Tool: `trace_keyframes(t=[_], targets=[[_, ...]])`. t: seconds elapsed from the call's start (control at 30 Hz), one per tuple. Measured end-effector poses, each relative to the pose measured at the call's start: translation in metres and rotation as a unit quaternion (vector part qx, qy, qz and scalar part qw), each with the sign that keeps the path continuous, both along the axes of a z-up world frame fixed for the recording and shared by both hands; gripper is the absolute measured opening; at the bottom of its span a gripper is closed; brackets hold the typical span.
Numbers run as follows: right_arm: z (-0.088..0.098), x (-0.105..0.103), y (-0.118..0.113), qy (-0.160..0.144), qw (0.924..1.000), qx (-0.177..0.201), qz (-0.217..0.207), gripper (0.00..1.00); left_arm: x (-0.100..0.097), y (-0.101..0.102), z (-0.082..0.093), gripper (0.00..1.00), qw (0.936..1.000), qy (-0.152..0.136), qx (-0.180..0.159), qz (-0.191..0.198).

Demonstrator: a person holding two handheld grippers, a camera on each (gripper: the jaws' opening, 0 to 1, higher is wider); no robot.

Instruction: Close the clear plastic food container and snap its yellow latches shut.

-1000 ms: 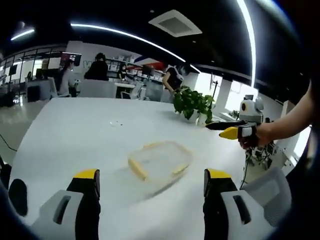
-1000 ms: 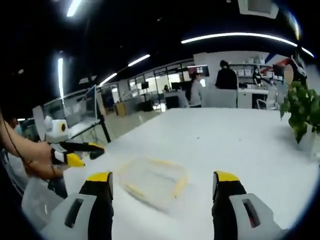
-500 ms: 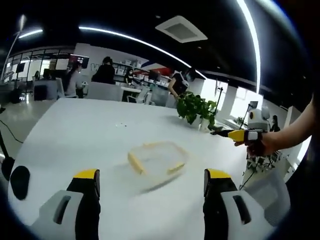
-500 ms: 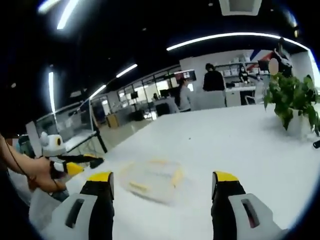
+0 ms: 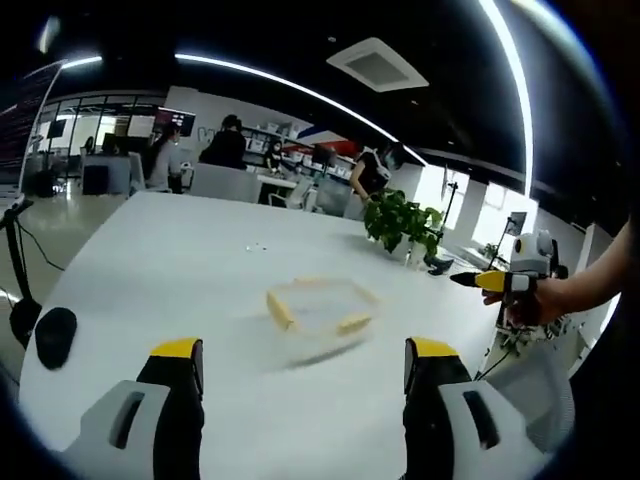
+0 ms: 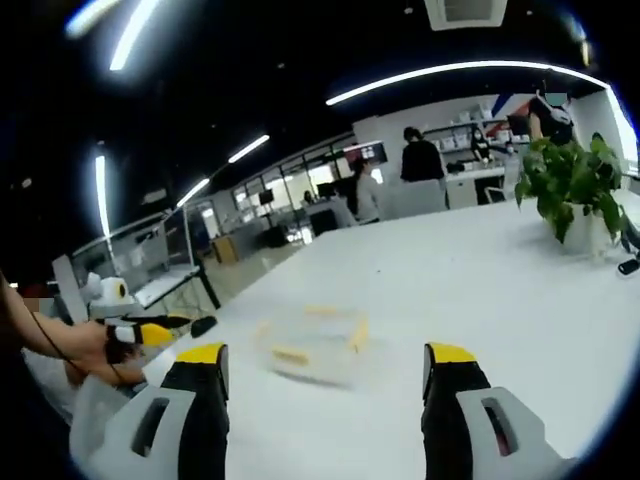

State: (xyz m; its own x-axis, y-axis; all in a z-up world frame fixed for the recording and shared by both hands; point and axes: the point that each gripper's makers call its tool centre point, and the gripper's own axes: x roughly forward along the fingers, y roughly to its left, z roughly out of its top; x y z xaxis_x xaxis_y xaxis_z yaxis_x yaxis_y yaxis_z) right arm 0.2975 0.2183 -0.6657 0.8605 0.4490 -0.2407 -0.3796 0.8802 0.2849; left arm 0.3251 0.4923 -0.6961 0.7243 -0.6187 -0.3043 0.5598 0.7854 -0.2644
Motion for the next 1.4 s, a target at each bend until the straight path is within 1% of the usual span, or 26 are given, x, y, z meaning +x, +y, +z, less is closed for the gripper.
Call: trace_keyframes(t=[0.1,0.17,0.23,0.3,0.43,0.53,0.67,0.77,0.87,0.97,1.03,1.13,1.27,1.33,1.4], targets=[[0.001,-0.005,0.000,-0.003,1.0000,0.004,-0.003,0.78,-0.007,0.003,-0.001,0.82,1.0000,0.000,0.007,0.004],[-0.002,-0.009,0.000,-0.001,1.0000,0.008,-0.003,0.78,-0.010,0.005,-0.003,0.82,0.9999,-0.002,0.011,0.003],[-0.005,-0.014,0.002,-0.001,1.0000,0.003,0.002,0.77,-0.012,0.009,-0.004,0.82,0.9999,-0.002,0.013,0.006],[-0.008,-0.020,0.005,0.003,1.0000,-0.003,0.008,0.77,-0.014,0.013,-0.005,0.82,0.9998,0.005,0.005,0.019],[-0.008,-0.025,0.006,0.005,0.9999,0.000,0.012,0.77,-0.019,0.014,-0.008,0.82,0.9996,0.007,0.001,0.026],[-0.009,-0.027,0.007,0.002,0.9995,-0.020,0.023,0.77,-0.023,0.012,-0.006,0.82,0.9995,0.007,-0.004,0.030],[-0.005,-0.027,0.004,0.001,0.9998,-0.006,0.019,0.77,-0.030,0.009,-0.007,0.81,0.9994,0.008,-0.004,0.032],[-0.005,-0.029,0.006,0.002,0.9999,0.007,0.015,0.77,-0.035,0.007,-0.011,0.81,0.9995,0.011,0.002,0.029],[-0.007,-0.035,0.013,0.005,0.9997,0.005,0.022,0.77,-0.038,0.007,-0.012,0.80,0.9995,0.011,0.002,0.030],[-0.010,-0.041,0.017,0.006,0.9996,0.004,0.027,0.77,-0.042,0.010,-0.014,0.80,0.9994,0.009,0.012,0.030],[-0.015,-0.044,0.022,0.013,0.9994,0.004,0.033,0.77,-0.046,0.012,-0.015,0.80,0.9993,0.013,0.003,0.035],[-0.013,-0.045,0.024,0.010,0.9992,0.002,0.038,0.77,-0.049,0.014,-0.019,0.80,0.9992,0.013,0.010,0.038],[-0.014,-0.045,0.023,0.012,0.9993,0.007,0.034,0.77,-0.053,0.011,-0.021,0.80,0.9992,0.016,0.007,0.037],[-0.014,-0.045,0.023,0.012,0.9994,0.011,0.031,0.77,-0.056,0.007,-0.021,0.80,0.9995,0.010,0.018,0.026],[-0.011,-0.047,0.023,0.007,0.9995,0.014,0.028,0.77,-0.055,0.005,-0.020,0.80,0.9995,0.002,0.022,0.025]])
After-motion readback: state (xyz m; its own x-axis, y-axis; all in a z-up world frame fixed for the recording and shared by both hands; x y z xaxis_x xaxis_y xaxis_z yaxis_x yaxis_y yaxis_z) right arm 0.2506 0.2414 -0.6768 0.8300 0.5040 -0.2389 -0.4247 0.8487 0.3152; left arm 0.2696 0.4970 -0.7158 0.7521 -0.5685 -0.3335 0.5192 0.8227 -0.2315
